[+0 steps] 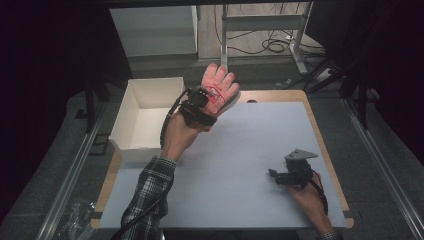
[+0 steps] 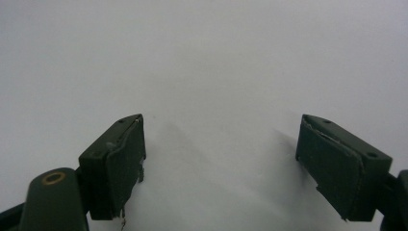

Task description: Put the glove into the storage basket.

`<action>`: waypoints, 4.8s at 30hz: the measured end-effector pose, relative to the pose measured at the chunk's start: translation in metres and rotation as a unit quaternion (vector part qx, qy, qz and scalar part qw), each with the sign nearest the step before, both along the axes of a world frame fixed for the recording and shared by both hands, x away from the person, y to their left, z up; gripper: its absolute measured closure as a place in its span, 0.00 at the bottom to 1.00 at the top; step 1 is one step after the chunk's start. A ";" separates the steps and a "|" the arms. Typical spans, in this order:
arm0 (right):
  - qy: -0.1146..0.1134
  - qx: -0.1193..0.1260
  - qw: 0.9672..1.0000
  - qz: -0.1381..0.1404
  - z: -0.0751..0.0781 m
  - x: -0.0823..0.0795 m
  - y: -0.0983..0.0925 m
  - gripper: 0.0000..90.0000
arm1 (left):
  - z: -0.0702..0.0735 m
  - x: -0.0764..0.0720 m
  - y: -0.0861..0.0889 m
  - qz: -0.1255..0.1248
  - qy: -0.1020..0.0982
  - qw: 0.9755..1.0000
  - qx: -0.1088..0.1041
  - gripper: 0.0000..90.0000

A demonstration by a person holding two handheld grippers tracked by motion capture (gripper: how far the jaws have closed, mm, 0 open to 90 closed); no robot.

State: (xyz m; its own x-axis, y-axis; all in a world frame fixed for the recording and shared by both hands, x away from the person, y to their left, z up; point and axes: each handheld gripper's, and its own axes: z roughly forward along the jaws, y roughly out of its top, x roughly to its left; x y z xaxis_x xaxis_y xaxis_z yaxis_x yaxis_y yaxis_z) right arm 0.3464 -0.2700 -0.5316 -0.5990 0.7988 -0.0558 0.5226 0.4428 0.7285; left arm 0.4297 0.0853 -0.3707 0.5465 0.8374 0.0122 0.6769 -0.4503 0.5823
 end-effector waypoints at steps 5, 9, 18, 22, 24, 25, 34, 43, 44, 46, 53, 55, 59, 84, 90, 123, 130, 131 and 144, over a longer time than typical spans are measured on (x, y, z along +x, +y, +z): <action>0.000 0.000 1.000 0.000 0.000 0.000 0.000 0.20 | 0.005 0.004 0.018 0.029 -0.005 1.000 0.000 0.44; 0.000 0.000 1.000 0.000 0.000 0.000 0.000 0.20 | 0.009 0.006 0.032 0.049 -0.008 0.999 0.000 0.44; -0.002 -0.001 1.000 0.001 0.000 0.000 0.000 0.20 | 0.012 0.008 0.065 0.090 -0.010 0.996 0.005 0.44; 0.000 0.000 1.000 0.000 0.000 0.000 0.000 0.20 | 0.010 0.007 0.079 0.105 -0.013 0.994 0.007 0.44; -0.001 0.000 1.000 0.000 0.000 0.000 0.000 0.20 | 0.009 0.007 0.086 0.111 -0.010 0.994 0.003 0.44; 0.000 0.000 1.000 0.000 0.000 0.000 0.000 0.20 | 0.008 0.007 0.090 0.115 -0.009 0.993 0.000 0.44; -0.001 0.000 1.000 0.000 0.000 0.000 0.000 0.20 | -0.005 0.003 0.125 0.155 -0.004 0.988 -0.011 0.44; -0.001 -0.001 1.000 0.000 0.000 0.000 0.000 0.20 | -0.034 0.003 0.139 0.178 0.008 0.984 -0.021 0.44; -0.001 -0.001 1.000 0.000 0.000 0.000 0.000 0.20 | -0.039 0.004 0.140 0.178 0.011 0.984 -0.021 0.44; -0.001 -0.001 1.000 0.000 0.000 0.000 0.000 0.20 | -0.047 0.005 0.140 0.182 0.015 0.983 -0.023 0.44; -0.001 0.000 1.000 0.000 0.000 0.000 0.000 0.20 | -0.074 0.014 0.136 0.187 0.035 0.982 -0.010 0.43; -0.001 0.000 1.000 0.000 0.000 0.000 0.000 0.20 | -0.080 0.017 0.134 0.188 0.039 0.981 -0.003 0.43; -0.001 -0.001 1.000 0.000 0.000 0.000 0.000 0.20 | -0.088 0.024 0.129 0.190 0.052 0.980 0.009 0.43; -0.001 0.000 1.000 0.000 0.000 0.000 0.000 0.20 | -0.119 0.060 0.110 0.199 0.172 0.963 0.062 0.20; -0.001 0.000 1.000 0.000 0.000 0.000 0.000 0.20 | -0.113 0.058 0.111 0.204 0.155 0.965 0.058 0.08; -0.001 -0.001 1.000 0.000 0.000 0.000 0.000 0.20 | -0.068 0.010 0.140 0.159 0.034 0.987 -0.009 0.03; -0.001 -0.001 1.000 0.000 0.000 0.000 0.000 0.20 | -0.056 -0.002 0.145 0.131 -0.008 0.991 -0.019 0.03; -0.001 -0.001 1.000 0.000 0.000 0.000 0.000 0.20 | -0.054 -0.004 0.145 0.127 -0.012 0.992 -0.017 0.03; -0.001 -0.001 1.000 0.000 0.000 0.000 0.000 0.20 | -0.033 -0.023 0.136 0.077 -0.060 0.994 -0.053 0.02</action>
